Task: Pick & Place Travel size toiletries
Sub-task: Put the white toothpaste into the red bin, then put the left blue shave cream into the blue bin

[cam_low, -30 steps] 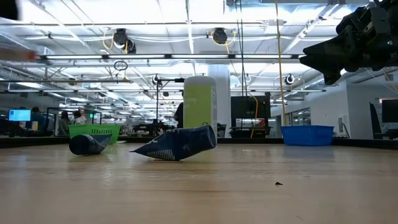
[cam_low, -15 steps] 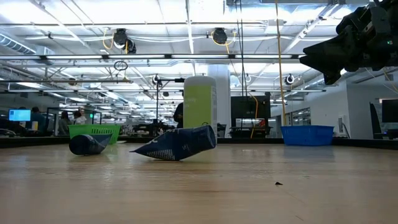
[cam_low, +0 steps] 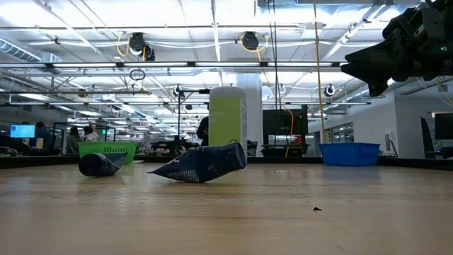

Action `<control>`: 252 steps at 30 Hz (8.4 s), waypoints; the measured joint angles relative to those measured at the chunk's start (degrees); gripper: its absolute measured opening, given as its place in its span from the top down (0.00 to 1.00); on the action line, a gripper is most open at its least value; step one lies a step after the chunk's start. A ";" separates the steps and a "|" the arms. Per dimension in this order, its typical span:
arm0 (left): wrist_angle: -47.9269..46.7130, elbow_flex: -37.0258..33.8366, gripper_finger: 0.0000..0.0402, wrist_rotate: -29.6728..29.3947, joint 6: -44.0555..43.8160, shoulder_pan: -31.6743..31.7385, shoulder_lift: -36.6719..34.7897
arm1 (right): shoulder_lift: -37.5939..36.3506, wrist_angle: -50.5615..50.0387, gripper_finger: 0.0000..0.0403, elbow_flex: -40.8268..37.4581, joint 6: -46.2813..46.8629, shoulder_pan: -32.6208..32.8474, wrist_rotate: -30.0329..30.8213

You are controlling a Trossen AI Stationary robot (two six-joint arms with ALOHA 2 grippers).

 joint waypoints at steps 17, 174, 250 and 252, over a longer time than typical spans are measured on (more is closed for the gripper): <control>0.32 0.00 0.93 1.76 1.14 0.00 0.00 | 0.00 -0.05 0.67 -0.01 0.02 0.00 -0.11; 85.04 -13.84 0.76 5.30 116.07 60.90 6.93 | 74.36 48.02 0.32 34.85 -5.05 0.02 -12.15; 60.41 -13.79 0.17 -15.33 105.08 57.25 0.10 | 43.67 -25.43 0.79 36.06 -4.15 -29.72 20.89; 60.28 -13.79 0.17 -15.33 104.51 57.27 0.50 | 44.73 -26.81 0.79 36.06 -3.65 -32.96 21.11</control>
